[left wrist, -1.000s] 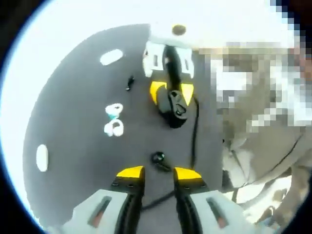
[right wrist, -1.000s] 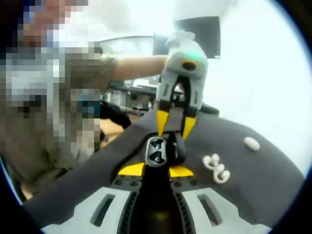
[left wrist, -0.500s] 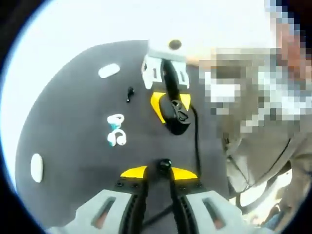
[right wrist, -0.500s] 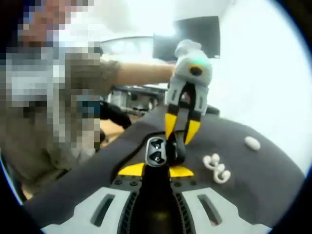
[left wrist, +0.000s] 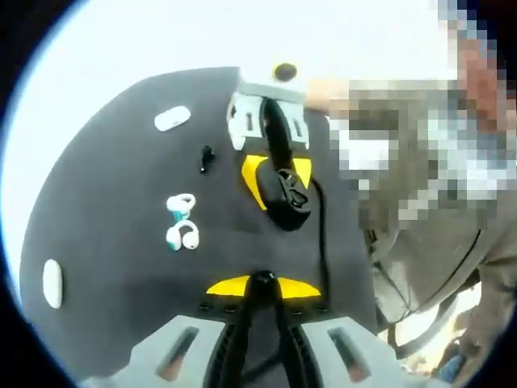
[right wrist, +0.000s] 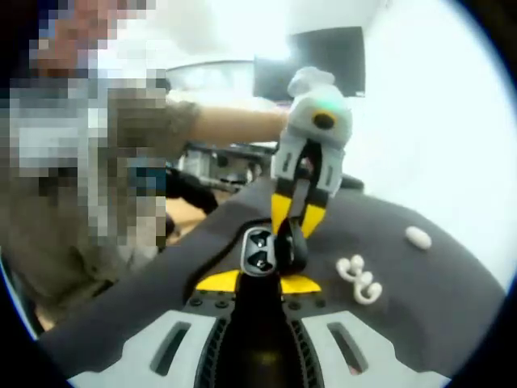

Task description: Pick up three earphones and place each one into its charging case using tactile feedback, ensure that each earphone is properly inserted and securely positioned inside the case.

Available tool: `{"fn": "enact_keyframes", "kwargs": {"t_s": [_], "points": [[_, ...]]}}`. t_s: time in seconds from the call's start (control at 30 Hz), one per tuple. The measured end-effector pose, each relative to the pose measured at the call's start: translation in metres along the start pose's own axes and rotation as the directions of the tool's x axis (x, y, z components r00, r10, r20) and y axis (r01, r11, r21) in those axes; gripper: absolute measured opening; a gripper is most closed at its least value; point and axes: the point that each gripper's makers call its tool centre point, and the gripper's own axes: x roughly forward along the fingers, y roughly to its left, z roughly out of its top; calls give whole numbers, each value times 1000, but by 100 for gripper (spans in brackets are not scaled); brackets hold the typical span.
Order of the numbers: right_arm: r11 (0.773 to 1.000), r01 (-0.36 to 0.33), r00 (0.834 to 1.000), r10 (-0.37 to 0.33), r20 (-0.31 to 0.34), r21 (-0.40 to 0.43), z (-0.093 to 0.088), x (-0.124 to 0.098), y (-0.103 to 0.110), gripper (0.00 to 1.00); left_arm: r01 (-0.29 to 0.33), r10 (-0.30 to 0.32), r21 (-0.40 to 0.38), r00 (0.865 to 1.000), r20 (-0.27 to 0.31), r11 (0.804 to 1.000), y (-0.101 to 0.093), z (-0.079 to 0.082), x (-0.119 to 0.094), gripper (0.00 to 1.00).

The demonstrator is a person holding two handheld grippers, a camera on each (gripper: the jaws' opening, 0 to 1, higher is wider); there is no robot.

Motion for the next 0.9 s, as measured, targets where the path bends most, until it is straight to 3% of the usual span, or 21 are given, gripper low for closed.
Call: {"fn": "enact_keyframes", "kwargs": {"t_s": [0.2, 0.37, 0.47, 0.6, 0.7, 0.77, 0.87, 0.9], "points": [[1000, 1, 1000, -1, -1, -2, 0, 0, 0, 18, -15, 25, -74, 990, 139, 997, 1, 2, 1, 9], [1000, 2, 1000, -2, -1, -2, 0, 1, 0, 18, -60, 80, -83, 964, 253, 995, 5, 2, -5, 9], [1000, 2, 1000, -2, -1, -2, 0, 1, -1, 18, -94, 128, -115, 933, 335, 989, 11, 3, -14, 8], [1000, 2, 1000, -2, -1, -1, -1, 1, -1, 18, -199, 221, -96, 879, 423, 975, 12, 7, -21, 8], [1000, 1, 1000, -1, 0, 1, -1, 1, -2, 18, -245, 253, -76, 858, 447, 966, 9, 8, -20, 8], [1000, 1, 1000, -1, 0, 0, -1, 1, -2, 18, -275, 274, -71, 830, 486, 959, 8, 15, -25, 8], [1000, 1, 1000, -1, 0, 1, -1, 1, -2, 18, -362, 317, -17, 792, 522, 932, 2, 27, -34, 8], [1000, 1, 1000, -1, 0, 2, -1, 1, -2, 18, -412, 340, 13, 770, 540, 911, -2, 34, -38, 8]]}}
